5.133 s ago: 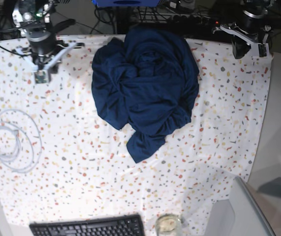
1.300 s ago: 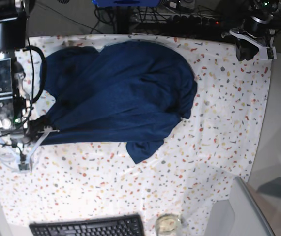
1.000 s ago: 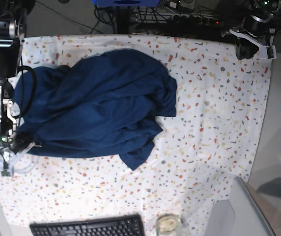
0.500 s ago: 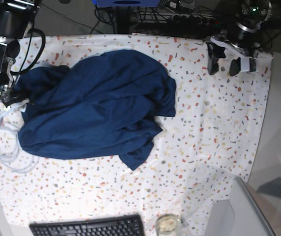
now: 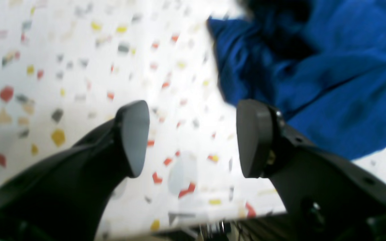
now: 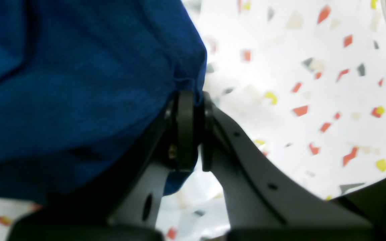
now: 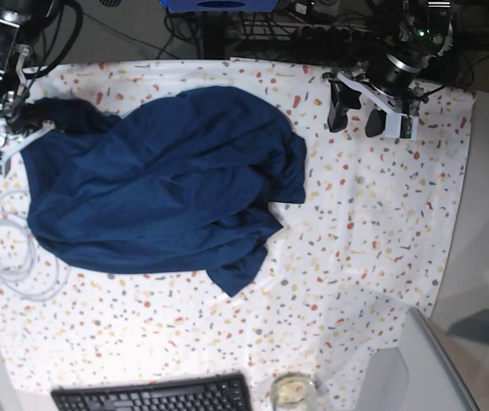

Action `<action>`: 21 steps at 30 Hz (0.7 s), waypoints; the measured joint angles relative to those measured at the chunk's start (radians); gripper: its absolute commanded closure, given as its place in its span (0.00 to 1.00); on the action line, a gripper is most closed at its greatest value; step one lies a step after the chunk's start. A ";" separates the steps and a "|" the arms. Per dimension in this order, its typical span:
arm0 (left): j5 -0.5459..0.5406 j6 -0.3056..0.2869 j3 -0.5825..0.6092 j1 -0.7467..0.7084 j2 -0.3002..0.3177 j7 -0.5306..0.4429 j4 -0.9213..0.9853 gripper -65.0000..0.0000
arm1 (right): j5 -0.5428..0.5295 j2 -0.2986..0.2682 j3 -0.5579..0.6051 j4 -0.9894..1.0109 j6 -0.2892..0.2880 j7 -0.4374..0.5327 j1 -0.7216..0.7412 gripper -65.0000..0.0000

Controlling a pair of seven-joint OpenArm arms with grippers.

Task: Layout the t-shirt on the table in an organized manner, then fold the t-shirt properly
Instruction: 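Grasp the shirt's opposite edge with the left gripper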

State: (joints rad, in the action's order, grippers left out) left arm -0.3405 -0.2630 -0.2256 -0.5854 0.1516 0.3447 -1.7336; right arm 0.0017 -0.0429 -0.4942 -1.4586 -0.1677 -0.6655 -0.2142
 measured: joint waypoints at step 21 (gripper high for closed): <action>-0.185 0.000 0.082 0.016 0.000 -0.010 0.161 0.39 | -0.106 0.079 -0.205 -0.184 -0.273 0.011 -0.102 0.19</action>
State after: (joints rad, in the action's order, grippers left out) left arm -0.5259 -0.2630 -0.1432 -0.5694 0.1520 0.3351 -1.5723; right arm -0.1040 0.0357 -0.6991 -1.6428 -0.4408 -0.6548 -0.3164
